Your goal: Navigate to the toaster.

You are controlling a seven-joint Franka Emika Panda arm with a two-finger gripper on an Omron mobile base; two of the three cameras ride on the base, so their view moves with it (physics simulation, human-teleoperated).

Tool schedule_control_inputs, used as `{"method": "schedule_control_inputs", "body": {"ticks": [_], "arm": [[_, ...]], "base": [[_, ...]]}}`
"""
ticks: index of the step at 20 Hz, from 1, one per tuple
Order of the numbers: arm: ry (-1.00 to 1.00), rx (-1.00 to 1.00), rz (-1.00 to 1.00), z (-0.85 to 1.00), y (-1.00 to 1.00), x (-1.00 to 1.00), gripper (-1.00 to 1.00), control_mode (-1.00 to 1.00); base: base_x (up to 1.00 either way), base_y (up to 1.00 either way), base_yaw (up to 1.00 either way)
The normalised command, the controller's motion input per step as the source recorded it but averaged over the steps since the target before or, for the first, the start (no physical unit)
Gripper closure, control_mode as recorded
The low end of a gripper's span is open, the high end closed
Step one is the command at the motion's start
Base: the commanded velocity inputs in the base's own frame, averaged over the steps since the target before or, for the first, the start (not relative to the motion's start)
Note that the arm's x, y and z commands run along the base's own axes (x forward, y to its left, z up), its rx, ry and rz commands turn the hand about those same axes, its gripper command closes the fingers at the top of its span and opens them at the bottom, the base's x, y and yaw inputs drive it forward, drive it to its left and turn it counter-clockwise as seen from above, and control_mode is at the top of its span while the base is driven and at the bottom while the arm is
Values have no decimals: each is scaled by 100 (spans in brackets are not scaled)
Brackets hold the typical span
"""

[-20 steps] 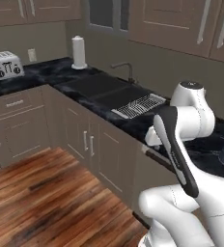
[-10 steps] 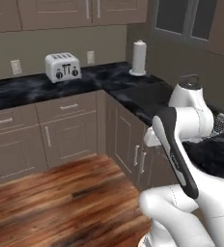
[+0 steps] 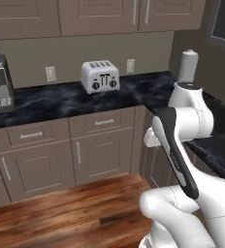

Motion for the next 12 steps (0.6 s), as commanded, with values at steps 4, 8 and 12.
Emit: {"method": "schedule_control_inputs", "body": {"ticks": [4,8,12], "arm": [[0,0,0,0,0,0,-100,100],[0,0,0,0,0,0,-100,100],[0,0,0,0,0,0,-100,100]], "base": [[100,0,14],[100,0,8],[93,-3,3]]}}
